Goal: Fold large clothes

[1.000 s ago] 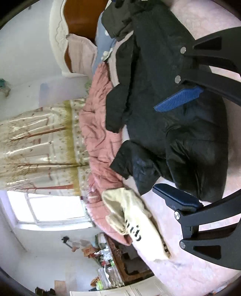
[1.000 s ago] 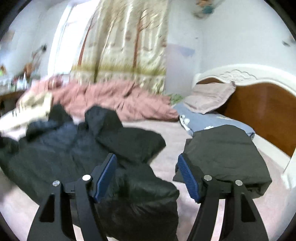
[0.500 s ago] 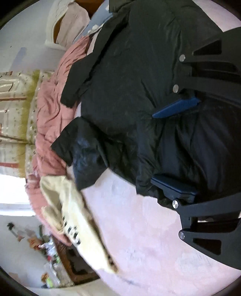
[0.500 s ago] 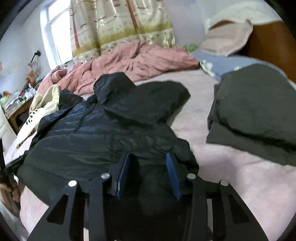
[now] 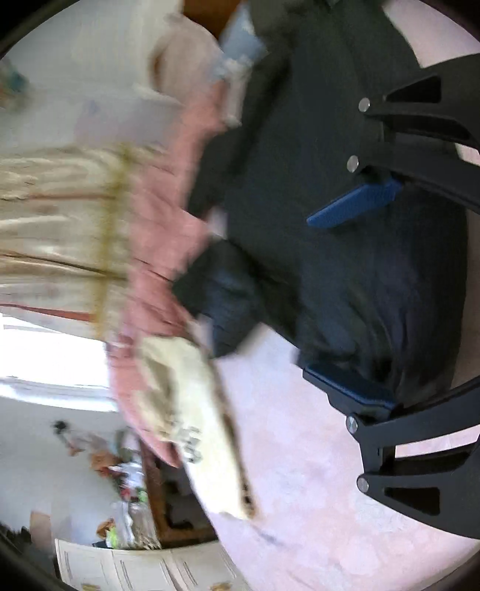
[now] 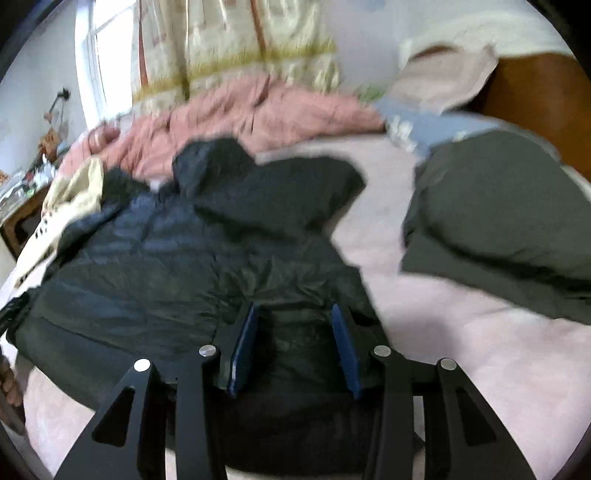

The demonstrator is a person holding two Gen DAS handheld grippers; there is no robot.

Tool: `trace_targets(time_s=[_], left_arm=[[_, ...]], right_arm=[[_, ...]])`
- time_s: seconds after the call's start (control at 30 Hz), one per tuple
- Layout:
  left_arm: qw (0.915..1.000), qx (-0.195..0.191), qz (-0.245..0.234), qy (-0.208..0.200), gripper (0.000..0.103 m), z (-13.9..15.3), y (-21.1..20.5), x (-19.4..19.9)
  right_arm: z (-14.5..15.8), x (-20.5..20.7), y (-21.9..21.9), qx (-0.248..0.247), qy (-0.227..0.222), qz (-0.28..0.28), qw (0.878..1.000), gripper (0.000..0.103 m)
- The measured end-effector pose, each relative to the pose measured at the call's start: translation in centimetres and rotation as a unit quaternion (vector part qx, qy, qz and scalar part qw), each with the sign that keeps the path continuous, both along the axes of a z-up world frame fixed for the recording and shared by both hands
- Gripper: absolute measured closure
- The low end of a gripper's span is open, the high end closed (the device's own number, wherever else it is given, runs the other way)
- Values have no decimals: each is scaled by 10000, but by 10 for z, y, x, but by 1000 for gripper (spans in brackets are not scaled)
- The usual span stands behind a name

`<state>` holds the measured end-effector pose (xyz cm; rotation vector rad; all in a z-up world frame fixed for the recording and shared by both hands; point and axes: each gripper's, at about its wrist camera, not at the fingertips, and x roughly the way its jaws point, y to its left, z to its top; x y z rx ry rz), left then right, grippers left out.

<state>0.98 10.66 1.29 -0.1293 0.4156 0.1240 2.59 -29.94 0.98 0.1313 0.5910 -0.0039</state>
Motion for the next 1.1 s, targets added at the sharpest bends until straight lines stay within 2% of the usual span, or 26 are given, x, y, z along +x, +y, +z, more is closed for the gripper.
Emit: trace_targets(time_s=[0.03,0.07,0.1,0.13,0.17,0.23,0.27,0.3,0.37,0.43,0.5,0.67,0.8,0.87,0.97,1.0,1.1], left_arm=[[9994,-70,-149,-288,25,9,-5,-10],[9983,-108,-289,-494,22,17,-11,-16],[9968,-129,-491,-618,20,23,-19,-20],[9951,-142,-747,-632,19,27,-29,-20],[9928,-204,-1038,-558,17,29,-37,-18],[9785,-613,-1966,-123,9,19,-56,-8],[9753,-621,-2112,173,9,10,-69,-1],[9774,-467,-2028,378,9,3,-79,5],[9775,-79,-1951,794,9,-16,-98,19],[9757,120,-1811,1228,9,-33,-107,33],[9731,171,-1798,1430,8,-38,-109,38],[9679,266,-1842,1691,8,-52,-112,46],[9690,170,-1890,1582,8,-52,-112,33],[9724,-7,-1952,1278,15,-41,-107,24],[9782,-339,-1990,485,17,-7,-94,16],[9797,-372,-1924,410,17,1,-93,19],[9753,-576,-1938,892,17,5,-93,57]], right_arm=[[7,-7,4,25,-164,99,9998,56],[16,-16,12,17,-388,266,9989,49],[21,-19,18,-17,-493,357,9981,36],[27,-23,29,-108,-623,471,9969,29],[30,-26,37,-197,-665,518,9962,22],[33,-27,58,-368,-626,671,9951,22],[32,-25,68,-391,-572,785,9945,20],[28,-22,75,-433,-487,852,9942,16],[15,-12,88,-668,-174,809,9943,16],[-11,5,97,-988,581,778,9904,16],[-32,12,98,-972,1036,860,9861,16],[-37,9,98,-972,1058,871,9858,13],[-39,15,90,-881,1140,789,9864,7],[-34,14,86,-848,1000,718,9888,7],[-3,-1,81,-752,124,654,9949,8],[5,-1,80,-675,-26,668,9955,8],[12,21,74,-415,166,691,9966,9]])
